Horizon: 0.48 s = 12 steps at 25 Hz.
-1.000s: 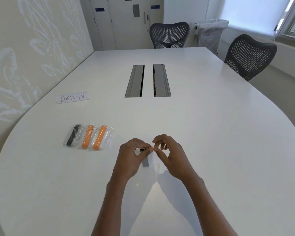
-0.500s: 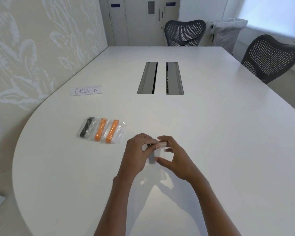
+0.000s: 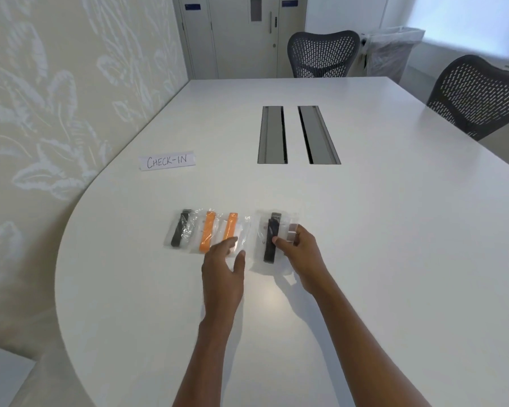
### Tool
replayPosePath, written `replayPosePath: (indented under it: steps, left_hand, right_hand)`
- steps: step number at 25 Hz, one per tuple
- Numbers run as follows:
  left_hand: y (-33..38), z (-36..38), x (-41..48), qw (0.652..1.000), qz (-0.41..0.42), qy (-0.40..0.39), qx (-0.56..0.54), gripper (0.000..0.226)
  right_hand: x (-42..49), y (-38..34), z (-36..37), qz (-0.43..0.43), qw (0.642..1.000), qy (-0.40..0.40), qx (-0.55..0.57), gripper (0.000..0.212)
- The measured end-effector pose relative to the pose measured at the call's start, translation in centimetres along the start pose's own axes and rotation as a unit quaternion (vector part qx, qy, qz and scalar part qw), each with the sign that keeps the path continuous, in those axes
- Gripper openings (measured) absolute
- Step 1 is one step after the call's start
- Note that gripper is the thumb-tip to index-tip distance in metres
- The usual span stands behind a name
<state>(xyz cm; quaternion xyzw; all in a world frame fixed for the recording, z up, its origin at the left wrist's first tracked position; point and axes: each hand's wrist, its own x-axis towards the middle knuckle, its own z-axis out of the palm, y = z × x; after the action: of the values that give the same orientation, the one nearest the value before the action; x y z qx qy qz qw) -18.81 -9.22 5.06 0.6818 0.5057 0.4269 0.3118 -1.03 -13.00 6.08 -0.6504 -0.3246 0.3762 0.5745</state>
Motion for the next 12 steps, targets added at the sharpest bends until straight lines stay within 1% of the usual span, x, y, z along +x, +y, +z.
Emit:
replayPosePath:
  steps: [2, 5, 8, 10, 12]
  left_hand:
    - [-2.4, -0.2, -0.1, 1.0, -0.02, -0.021, 0.006, 0.031]
    - [-4.6, 0.0, -0.5, 0.999, -0.023, -0.024, 0.03, 0.033]
    - [-5.1, 0.1, -0.6, 0.999, -0.019, -0.016, 0.042, 0.032]
    - [-5.1, 0.0, -0.5, 0.999, -0.013, -0.016, 0.04, 0.032]
    - [-5.2, -0.1, -0.4, 0.999, -0.007, -0.019, 0.039, 0.031]
  right_hand:
    - [1.8, -0.2, 2.2, 0.035, 0.999, 0.019, 0.034, 0.032]
    - [3.7, -0.5, 4.9, 0.057, 0.997, 0.032, 0.033, 0.044]
    - [4.9, 0.1, 6.9, 0.053, 0.996, 0.067, -0.03, 0.049]
    - [5.2, 0.9, 8.3, 0.026, 0.991, 0.096, -0.085, 0.051]
    - [5.2, 2.0, 10.0, -0.01, 0.978, 0.137, -0.155, 0.054]
